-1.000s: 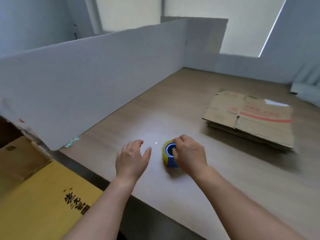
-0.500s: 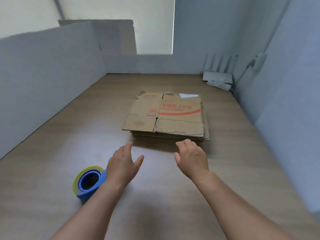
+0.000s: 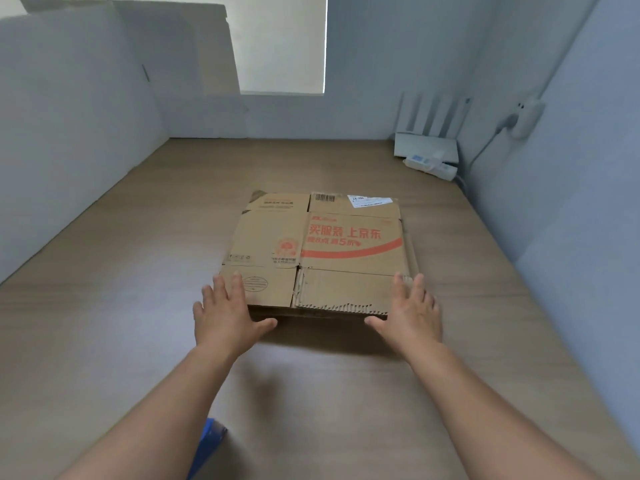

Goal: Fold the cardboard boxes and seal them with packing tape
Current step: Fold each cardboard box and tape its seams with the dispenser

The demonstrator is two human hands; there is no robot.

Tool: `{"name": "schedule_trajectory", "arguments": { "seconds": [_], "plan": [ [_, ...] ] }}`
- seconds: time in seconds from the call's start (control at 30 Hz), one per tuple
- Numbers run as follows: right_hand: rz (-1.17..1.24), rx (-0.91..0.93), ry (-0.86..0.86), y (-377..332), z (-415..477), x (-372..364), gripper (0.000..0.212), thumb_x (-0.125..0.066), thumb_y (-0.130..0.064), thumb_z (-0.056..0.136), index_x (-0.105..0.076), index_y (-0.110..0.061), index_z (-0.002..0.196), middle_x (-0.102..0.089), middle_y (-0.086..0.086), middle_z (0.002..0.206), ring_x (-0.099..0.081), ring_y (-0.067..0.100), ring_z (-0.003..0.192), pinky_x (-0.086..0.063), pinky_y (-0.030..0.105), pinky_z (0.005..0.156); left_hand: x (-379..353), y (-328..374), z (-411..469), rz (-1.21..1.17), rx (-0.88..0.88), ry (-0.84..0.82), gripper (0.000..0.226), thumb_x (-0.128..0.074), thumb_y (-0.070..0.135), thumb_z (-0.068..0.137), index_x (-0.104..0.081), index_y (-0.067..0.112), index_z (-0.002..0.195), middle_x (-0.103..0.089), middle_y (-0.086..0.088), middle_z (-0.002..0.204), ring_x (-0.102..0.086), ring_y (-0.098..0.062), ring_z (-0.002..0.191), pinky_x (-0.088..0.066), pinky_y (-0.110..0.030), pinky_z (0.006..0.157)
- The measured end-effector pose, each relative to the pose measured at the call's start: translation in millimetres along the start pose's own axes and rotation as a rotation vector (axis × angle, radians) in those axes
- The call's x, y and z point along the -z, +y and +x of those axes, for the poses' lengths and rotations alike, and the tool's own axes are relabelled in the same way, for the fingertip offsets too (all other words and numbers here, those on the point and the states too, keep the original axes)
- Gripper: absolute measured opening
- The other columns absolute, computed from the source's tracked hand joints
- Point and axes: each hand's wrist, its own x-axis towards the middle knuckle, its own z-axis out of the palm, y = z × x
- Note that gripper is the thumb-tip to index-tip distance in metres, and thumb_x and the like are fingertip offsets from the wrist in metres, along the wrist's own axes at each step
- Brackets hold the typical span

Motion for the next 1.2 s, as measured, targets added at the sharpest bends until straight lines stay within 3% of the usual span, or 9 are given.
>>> {"name": "schedule_trajectory", "arguments": {
  "seconds": [0.13,0.27,0.4,0.53,0.7,0.8,0.93,1.07,1.2],
  "plan": [
    [0.022,0.007,-0.052,0.4,13.2,-12.1,0.101,-0.06,-0.068,0.075,-0.007,-0.024,0.15,-0.01,0.015,0.156,-0.018,0.033,0.141,-0.021,0.04,0.113,-9.4,-4.4,24.5,0.032,0.003,-0.082,0.117,-0.058,0.077,0.07,0.004,0.021,0.152,0.004,-0.015,0.159,-0.014,-0.036,0.143,-0.024,-0.047,0.114],
    [0.117,0.061,0.006,11.9,13.8,-10.7,0.079,-0.043,-0.072,0.083,-0.021,-0.033,0.149,-0.021,0.009,0.155,-0.026,0.029,0.139,-0.026,0.039,0.109,-9.8,-3.7,32.3,-0.096,0.021,-0.044,0.114,-0.052,0.083,0.067,-0.007,0.022,0.152,-0.004,-0.011,0.159,-0.027,-0.039,0.135,-0.031,-0.046,0.108],
    [0.266,0.081,0.208,17.9,14.1,11.8,0.056,-0.045,-0.065,0.086,-0.056,-0.029,0.128,-0.056,0.006,0.122,-0.055,0.028,0.11,-0.042,0.036,0.087,-4.0,-3.9,26.2,-0.007,-0.027,-0.037,0.117,-0.045,0.09,0.064,-0.004,0.024,0.152,-0.003,-0.01,0.16,-0.031,-0.036,0.135,-0.031,-0.045,0.108],
    [0.549,0.106,0.374,16.9,7.3,35.7,0.035,-0.064,-0.048,0.083,-0.072,-0.021,0.104,-0.061,0.004,0.099,-0.061,0.026,0.089,-0.041,0.029,0.067,11.5,4.9,19.8,0.11,-0.059,0.101,0.092,-0.032,0.081,0.079,-0.001,0.033,0.151,-0.022,-0.005,0.154,-0.04,-0.031,0.126,-0.035,-0.041,0.101],
    [0.617,0.1,0.479,37.2,-6.0,65.7,0.036,-0.064,-0.046,0.082,-0.072,-0.012,0.09,-0.06,0.006,0.092,-0.06,0.027,0.08,-0.032,0.027,0.061,43.4,20.2,4.2,0.105,-0.123,0.148,0.104,-0.025,0.092,0.067,0.004,0.037,0.15,-0.004,-0.007,0.159,-0.007,-0.031,0.145,-0.016,-0.047,0.113],
    [0.64,0.123,0.509,49.1,-19.7,83.6,0.045,-0.06,-0.056,0.076,-0.07,-0.013,0.085,-0.055,0.001,0.087,-0.053,0.021,0.072,-0.033,0.027,0.063,62.9,31.4,-11.4,0.086,-0.191,0.182,0.106,-0.027,0.091,0.066,0.007,0.037,0.15,0.0,-0.007,0.16,-0.001,-0.031,0.147,-0.015,-0.051,0.114],
    [0.754,0.113,0.47,65.5,-36.5,99.8,0.032,-0.07,-0.056,0.072,-0.067,-0.024,0.078,-0.052,-0.003,0.089,-0.052,0.013,0.074,-0.036,0.024,0.067,77.0,36.7,-42.9,-0.058,-0.282,-0.018,0.126,-0.024,0.101,0.042,0.016,0.045,0.147,0.018,0.0,0.16,0.006,-0.025,0.148,-0.014,-0.052,0.115],
    [0.88,0.077,0.335,74.1,-55.3,98.4,0.034,-0.075,-0.051,0.069,-0.056,-0.024,0.06,-0.054,-0.005,0.081,-0.05,0.004,0.071,-0.035,0.022,0.059,73.1,36.8,-74.7,-0.044,-0.233,0.01,0.107,-0.046,0.084,0.071,0.008,0.038,0.151,0.013,-0.003,0.161,-0.005,-0.028,0.148,-0.02,-0.049,0.115],
    [0.879,0.066,0.325,79.5,-73.6,93.3,0.047,-0.073,-0.052,0.072,-0.046,-0.018,0.055,-0.052,-0.001,0.073,-0.047,0.013,0.067,-0.034,0.031,0.06,62.2,30.2,-102.2,0.019,-0.217,0.041,0.088,-0.041,0.072,0.083,0.0,0.036,0.152,0.004,-0.003,0.162,-0.006,-0.024,0.148,-0.013,-0.051,0.114]
  ]
}}
